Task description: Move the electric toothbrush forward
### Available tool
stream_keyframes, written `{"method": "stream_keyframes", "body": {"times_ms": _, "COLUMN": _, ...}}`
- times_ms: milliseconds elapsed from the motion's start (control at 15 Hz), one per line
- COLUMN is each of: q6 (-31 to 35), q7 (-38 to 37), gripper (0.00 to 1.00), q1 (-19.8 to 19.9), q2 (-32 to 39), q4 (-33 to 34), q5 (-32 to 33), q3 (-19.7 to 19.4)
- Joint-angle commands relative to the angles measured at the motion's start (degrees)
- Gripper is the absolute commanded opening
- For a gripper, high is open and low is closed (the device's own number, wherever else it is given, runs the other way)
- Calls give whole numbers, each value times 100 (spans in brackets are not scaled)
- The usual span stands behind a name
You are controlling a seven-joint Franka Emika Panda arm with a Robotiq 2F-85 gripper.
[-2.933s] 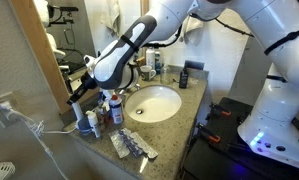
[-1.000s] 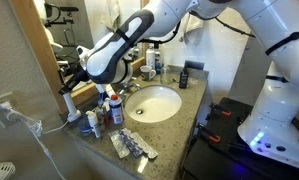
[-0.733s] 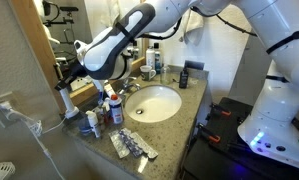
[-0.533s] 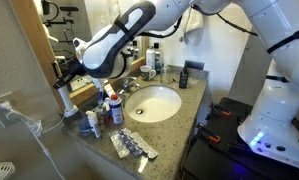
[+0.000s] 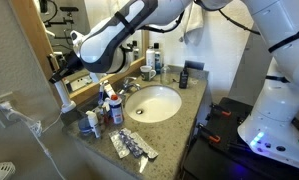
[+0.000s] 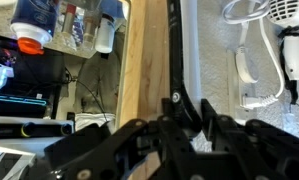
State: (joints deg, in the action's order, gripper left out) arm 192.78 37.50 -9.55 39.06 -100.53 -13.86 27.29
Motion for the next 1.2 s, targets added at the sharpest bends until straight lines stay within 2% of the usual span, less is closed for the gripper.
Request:
{"method": "stream_keyframes", "body": {"times_ms": 0, "q6": -48, "q7": -147, "gripper": 12, "q1": 15, "q2": -385, "q4": -185, "q5": -164, "q3": -18}}
{"method": "stream_keyframes", "body": {"times_ms": 200, "q6": -73, "q7": -194, "gripper": 12, "q1": 38, "q2": -355, "q4": -202, "q5": -205, "q3": -15}}
{"method": "stream_keyframes", "body": {"times_ms": 600, "q6": -44, "q7": -204, "gripper": 12, "q1": 403, "q2": -11, "q4": -316, "q5": -140, "q3": 364}}
{"method": "stream_keyframes", "body": {"times_ms": 1000, "q6": 189, "q7": -92, "gripper": 12, "q1": 867, "q2": 518, "q4": -324, "q5": 37, "q3": 923}}
{"method": "stream_keyframes", "body": {"times_ms": 1133, "q6": 252, "q7": -53, "gripper": 12, "q1": 903, "q2": 622, "q4": -305, "q5": 108, "q3": 966}}
